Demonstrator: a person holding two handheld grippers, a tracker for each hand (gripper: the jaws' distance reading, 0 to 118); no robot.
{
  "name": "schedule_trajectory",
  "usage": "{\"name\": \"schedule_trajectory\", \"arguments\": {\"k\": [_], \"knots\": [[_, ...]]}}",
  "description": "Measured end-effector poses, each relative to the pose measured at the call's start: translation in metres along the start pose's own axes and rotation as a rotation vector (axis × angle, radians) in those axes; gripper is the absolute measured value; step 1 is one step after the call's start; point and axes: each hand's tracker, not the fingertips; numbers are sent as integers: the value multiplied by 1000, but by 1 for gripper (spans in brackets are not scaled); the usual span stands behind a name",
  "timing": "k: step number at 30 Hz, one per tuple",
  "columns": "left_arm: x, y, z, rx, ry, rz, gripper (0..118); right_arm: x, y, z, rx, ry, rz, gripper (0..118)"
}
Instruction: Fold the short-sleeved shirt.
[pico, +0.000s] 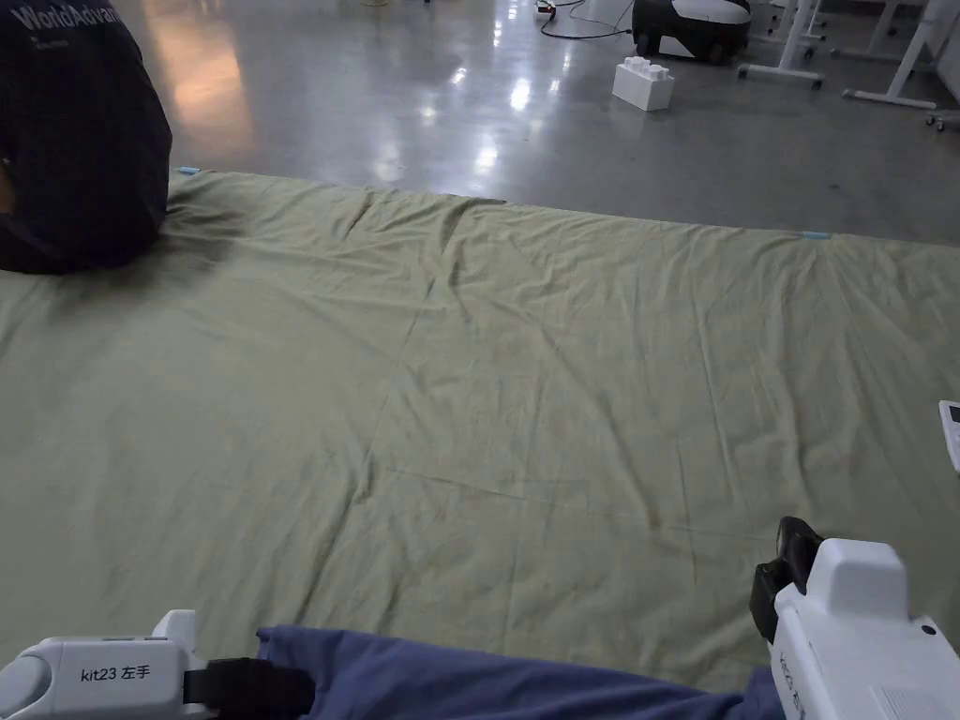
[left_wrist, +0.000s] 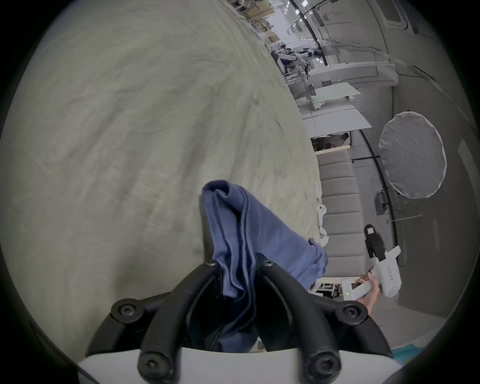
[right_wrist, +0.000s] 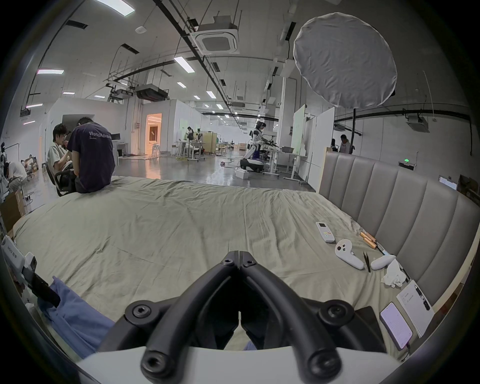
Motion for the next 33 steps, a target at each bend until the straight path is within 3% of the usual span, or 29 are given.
{"name": "schedule_trajectory", "arguments": {"k": [4,13,21,33], "knots": [[2,9,5,-10,47,-29,9,1,0,-1,-7,-2,5,1],[1,32,27,25,97,-88,8,1,3,-3,-4,1,22,1],[44,49,71,76,148,-128,8,-6,8,-7,3,15,28,1],[68,71,155,170,455,-138,8,-24,14,-15,13,67,43,1]]}}
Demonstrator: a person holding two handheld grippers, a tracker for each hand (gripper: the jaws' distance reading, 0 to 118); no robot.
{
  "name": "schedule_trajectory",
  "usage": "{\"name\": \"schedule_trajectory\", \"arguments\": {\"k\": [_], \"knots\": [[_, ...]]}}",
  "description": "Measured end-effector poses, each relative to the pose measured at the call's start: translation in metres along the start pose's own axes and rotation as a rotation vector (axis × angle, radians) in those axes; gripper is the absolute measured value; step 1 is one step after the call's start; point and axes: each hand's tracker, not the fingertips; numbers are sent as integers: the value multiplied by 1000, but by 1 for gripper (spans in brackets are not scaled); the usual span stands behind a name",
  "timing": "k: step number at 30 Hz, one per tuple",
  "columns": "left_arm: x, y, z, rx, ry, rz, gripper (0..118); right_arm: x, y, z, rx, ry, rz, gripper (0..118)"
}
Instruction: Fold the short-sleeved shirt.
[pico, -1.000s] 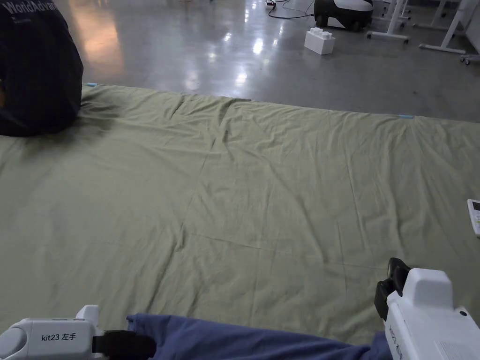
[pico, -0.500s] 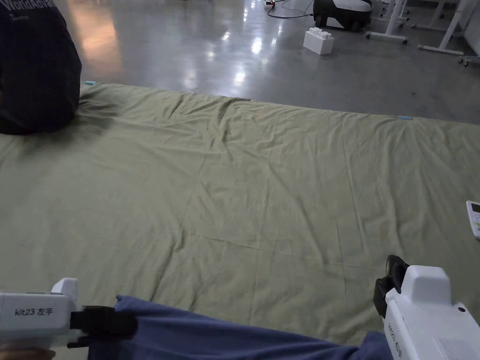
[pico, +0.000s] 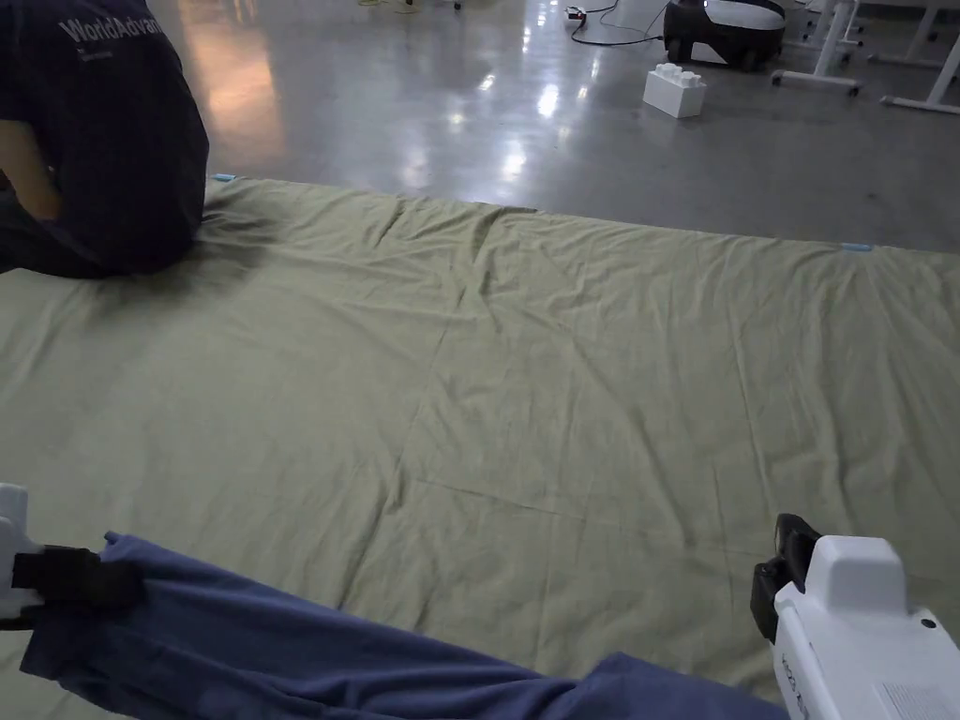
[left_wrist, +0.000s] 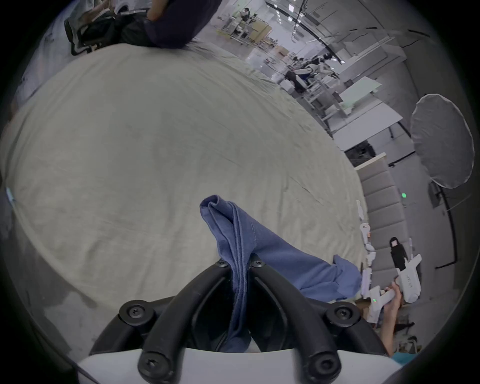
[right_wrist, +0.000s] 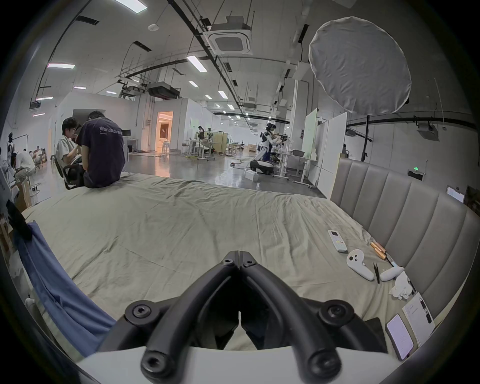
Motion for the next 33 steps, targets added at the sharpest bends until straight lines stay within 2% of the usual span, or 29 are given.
{"name": "schedule_trajectory", "arguments": {"k": [4,6,17,22,28,33], "knots": [[36,-16,9,-1,-4,-21,8,-3,-1,-2,-5,10,-5,1],[33,-12,7,0,-41,-51,8,-4,-1,-3,-8,16,-4,1],[139,-35,-6,-73,-271,-157,8,-6,-7,-3,-17,32,-6,1],[179,-52,-50,-136,-273,-194,8,0,-11,0,-28,24,-20,1],[214,-85,-127,-268,-238,-162,8,8,-19,3,-40,10,-33,1],[232,-108,-176,-281,-186,-99,8,15,-23,6,-51,-12,-40,1]]}}
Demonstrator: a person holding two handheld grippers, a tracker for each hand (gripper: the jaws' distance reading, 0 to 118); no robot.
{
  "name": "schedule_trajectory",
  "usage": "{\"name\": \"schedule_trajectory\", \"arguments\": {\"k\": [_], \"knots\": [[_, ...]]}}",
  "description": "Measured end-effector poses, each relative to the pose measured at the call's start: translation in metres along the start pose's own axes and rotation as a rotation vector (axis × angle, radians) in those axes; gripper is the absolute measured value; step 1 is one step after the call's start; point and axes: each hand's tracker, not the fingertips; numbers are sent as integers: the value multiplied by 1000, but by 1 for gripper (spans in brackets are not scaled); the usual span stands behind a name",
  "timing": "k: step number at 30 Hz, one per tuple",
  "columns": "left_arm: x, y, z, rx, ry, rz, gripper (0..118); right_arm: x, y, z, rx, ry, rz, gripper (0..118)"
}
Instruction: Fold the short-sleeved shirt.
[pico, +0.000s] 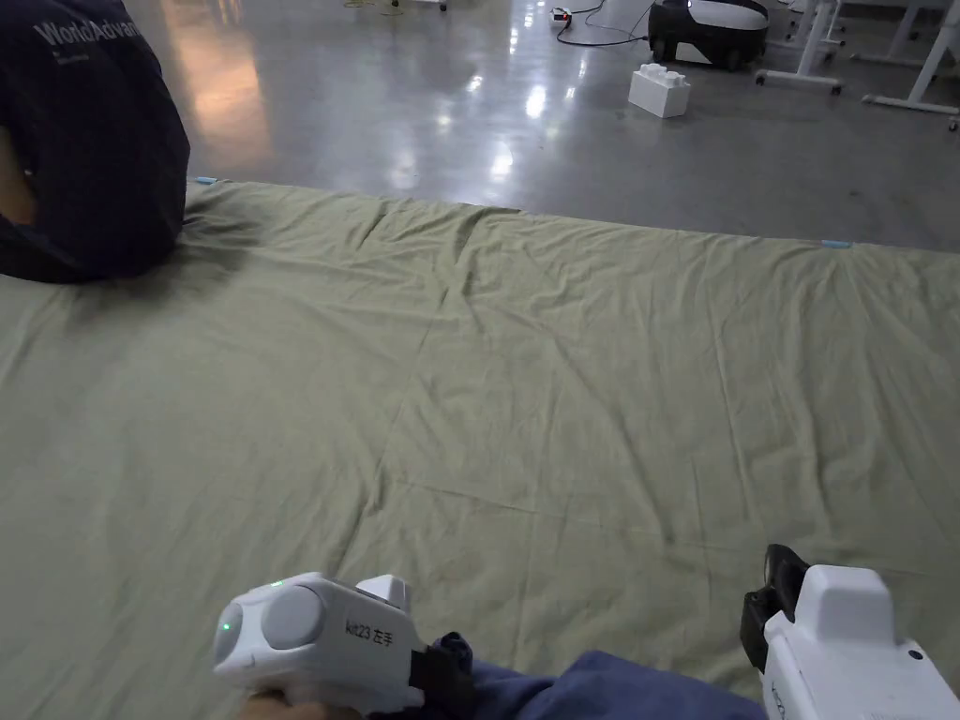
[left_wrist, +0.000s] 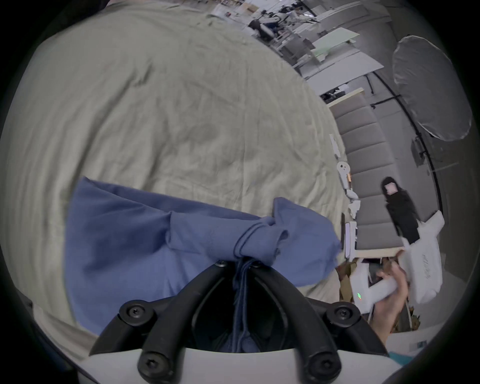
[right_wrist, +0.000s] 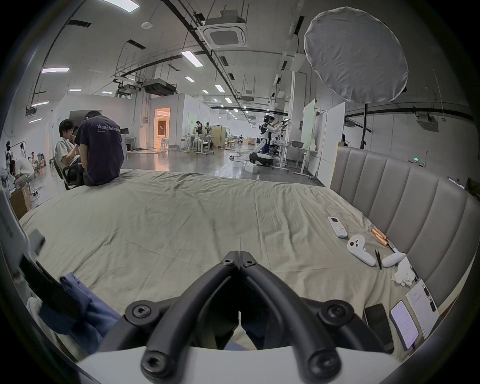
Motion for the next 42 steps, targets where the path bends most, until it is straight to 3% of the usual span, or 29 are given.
{"name": "schedule_trajectory", "arguments": {"k": [6,18,20,22,24,27,30,32,33,36,42], "knots": [[8,-4,-27,26,64,33,8,7,-6,1,-20,-11,-13,1],[11,-7,-19,60,68,50,10,7,-10,5,-34,-6,-19,1],[9,-6,-10,64,42,46,23,7,-10,7,-33,-3,-17,1],[9,-6,7,94,15,41,51,8,-10,9,-31,-2,-15,1],[7,-6,27,138,-17,31,56,11,-8,10,-29,-4,-19,1],[-2,-7,52,191,-44,27,56,16,-7,11,-25,-7,-35,1],[-6,-13,59,221,38,-26,55,17,-7,11,-22,-13,-37,1],[-8,-18,53,192,79,-40,42,18,-6,11,-22,-11,-44,1],[-8,-21,47,174,66,-46,29,18,-6,11,-23,-10,-46,1],[-2,-32,34,103,1,-57,20,16,-7,11,-28,-7,-48,1],[22,-51,-2,25,-21,-107,14,16,-12,10,-37,-3,-50,1]]}}
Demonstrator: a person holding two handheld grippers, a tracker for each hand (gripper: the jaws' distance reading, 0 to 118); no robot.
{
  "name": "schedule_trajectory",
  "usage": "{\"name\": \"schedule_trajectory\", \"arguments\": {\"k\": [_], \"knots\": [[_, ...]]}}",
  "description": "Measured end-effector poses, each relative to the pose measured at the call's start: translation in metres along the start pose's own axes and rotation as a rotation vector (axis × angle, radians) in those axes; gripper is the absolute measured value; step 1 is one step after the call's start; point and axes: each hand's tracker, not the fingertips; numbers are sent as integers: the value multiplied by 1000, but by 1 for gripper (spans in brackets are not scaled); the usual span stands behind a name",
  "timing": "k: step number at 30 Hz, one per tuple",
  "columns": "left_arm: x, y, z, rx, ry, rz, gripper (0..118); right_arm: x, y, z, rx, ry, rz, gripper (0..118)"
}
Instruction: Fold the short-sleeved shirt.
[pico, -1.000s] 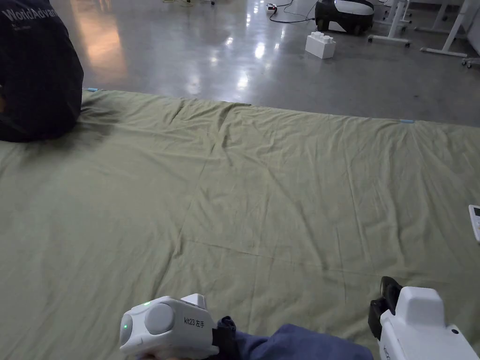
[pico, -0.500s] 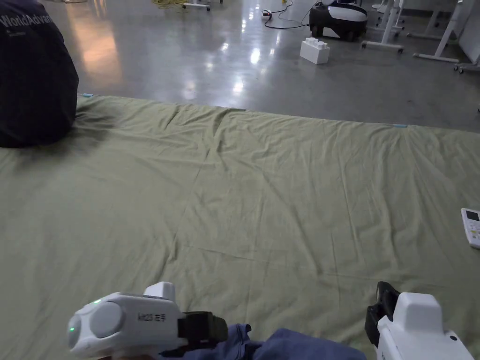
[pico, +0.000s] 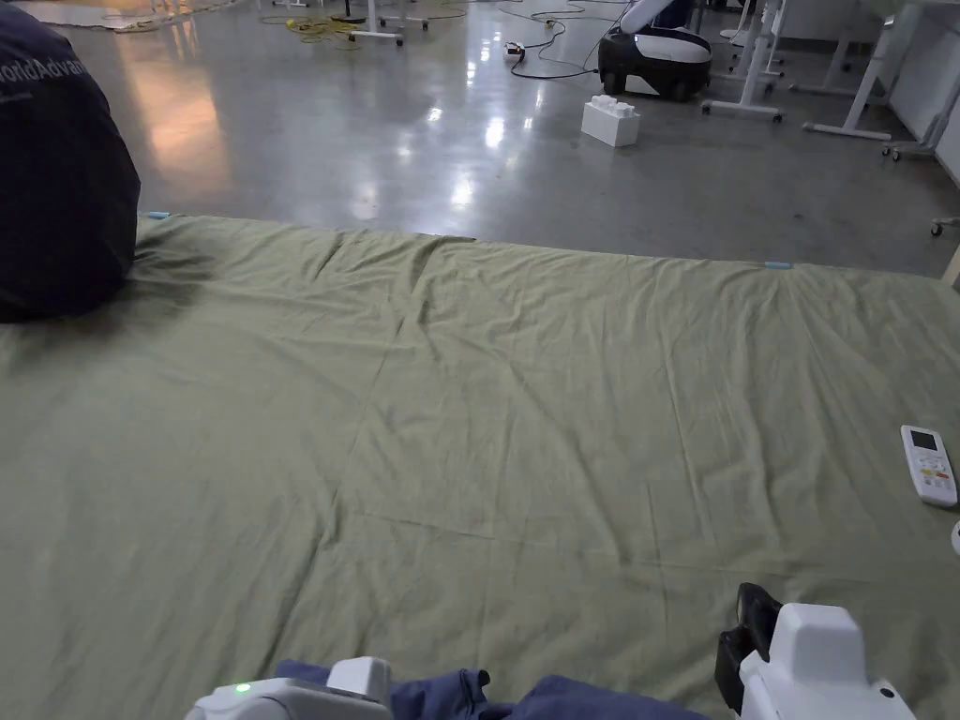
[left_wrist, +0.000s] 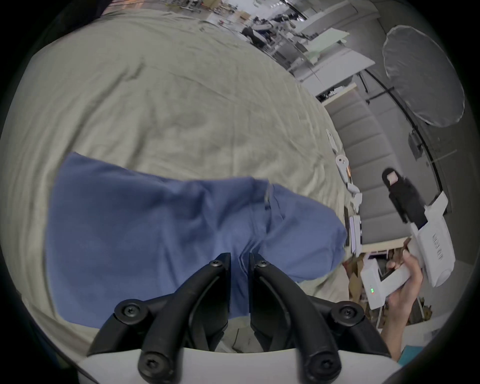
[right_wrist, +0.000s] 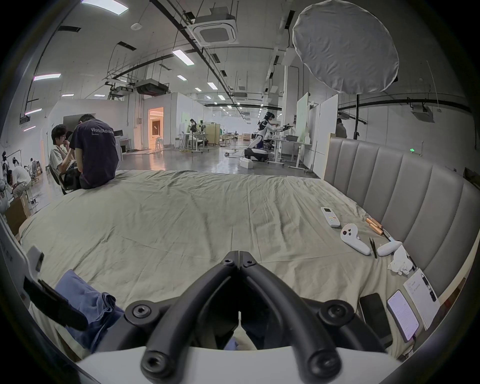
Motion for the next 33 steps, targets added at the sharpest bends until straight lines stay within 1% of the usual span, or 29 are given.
{"name": "schedule_trajectory", "arguments": {"k": [2,5,8,12,13,14,16,17,18,22,24,26,30,33], "knots": [[6,-3,-10,-10,-4,-3,11,0,0,2,-1,-2,0,1],[13,-9,-29,-27,86,-62,11,1,-2,2,-4,-4,-4,1],[10,-8,-31,-15,76,-36,11,2,-3,3,-5,-1,-5,1],[2,-2,-6,-9,37,-22,12,2,-3,3,-1,1,-7,1],[-2,-1,5,7,21,-21,16,2,-2,4,0,2,-7,1],[-6,0,16,39,8,-16,25,1,-2,5,2,4,-7,1],[-23,4,45,107,-30,16,54,1,0,5,6,7,-8,1],[-31,6,56,130,-36,33,62,1,1,5,8,8,-7,1],[-42,7,70,155,-27,45,65,0,1,5,9,9,-7,1],[-87,10,101,234,57,76,69,-3,5,4,11,18,-13,1],[-111,11,107,227,49,86,72,-7,6,3,12,22,-13,1],[-145,15,105,208,2,141,75,-9,5,0,12,29,-14,1],[-186,13,85,136,-206,229,75,-15,6,0,10,37,-15,1],[-204,11,62,96,-271,287,75,-16,7,0,7,39,-15,1]]}}
